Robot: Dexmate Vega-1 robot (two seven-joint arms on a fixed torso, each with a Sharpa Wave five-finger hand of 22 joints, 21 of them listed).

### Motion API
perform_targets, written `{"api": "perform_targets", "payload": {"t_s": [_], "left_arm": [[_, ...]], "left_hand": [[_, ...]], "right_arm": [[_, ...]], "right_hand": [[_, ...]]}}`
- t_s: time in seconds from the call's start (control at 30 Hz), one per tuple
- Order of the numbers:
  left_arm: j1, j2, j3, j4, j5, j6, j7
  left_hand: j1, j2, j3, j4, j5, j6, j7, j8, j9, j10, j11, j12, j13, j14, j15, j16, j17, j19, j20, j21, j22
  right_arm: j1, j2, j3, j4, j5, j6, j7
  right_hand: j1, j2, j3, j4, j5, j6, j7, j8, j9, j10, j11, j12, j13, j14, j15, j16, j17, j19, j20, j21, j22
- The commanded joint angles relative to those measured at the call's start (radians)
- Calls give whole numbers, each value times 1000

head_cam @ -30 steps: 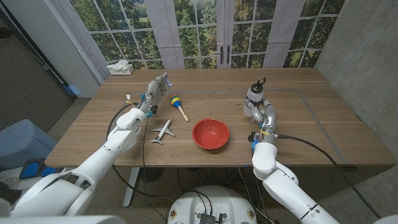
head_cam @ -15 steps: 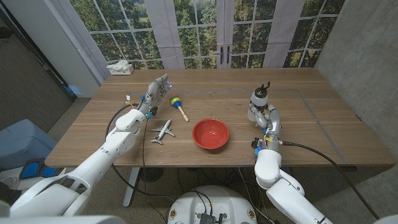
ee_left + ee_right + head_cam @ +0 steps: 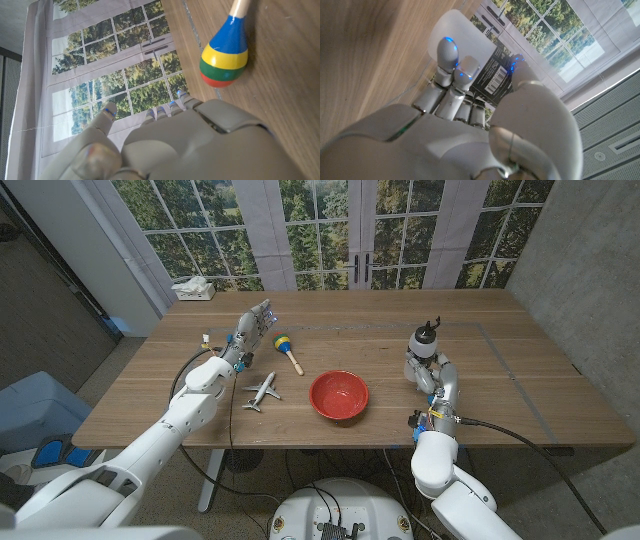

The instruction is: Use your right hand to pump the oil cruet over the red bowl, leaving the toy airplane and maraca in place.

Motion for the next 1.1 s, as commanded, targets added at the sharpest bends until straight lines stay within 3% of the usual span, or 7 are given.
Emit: {"api": "perform_targets", "payload": {"t_s": [0.03, 1.1], "left_arm": [[16, 3, -3, -14, -3, -12, -2], [11, 0, -1, -2, -9, -25, -25]], "left_hand": [[-6, 53, 0, -1, 6, -1, -5, 1, 2, -60, -7, 1, 3, -91, -59, 3, 4, 5, -24, 3, 4], [-5, 53, 0, -2, 6, -1, -5, 1, 2, -60, -8, 1, 3, -91, -59, 3, 4, 6, -23, 3, 4]], "right_arm": [[-48, 10, -15, -76, -65, -97, -24], [-34, 38, -115, -139, -85, -177, 21]], "right_hand": [[67, 87, 23, 15, 5, 50, -33, 8, 1, 55, -39, 3, 5, -4, 2, 11, 1, 1, -61, 5, -2], [64, 90, 26, 14, 7, 51, -30, 4, 2, 68, -39, -6, 23, -7, 2, 18, 1, 0, -62, 4, -6]]}}
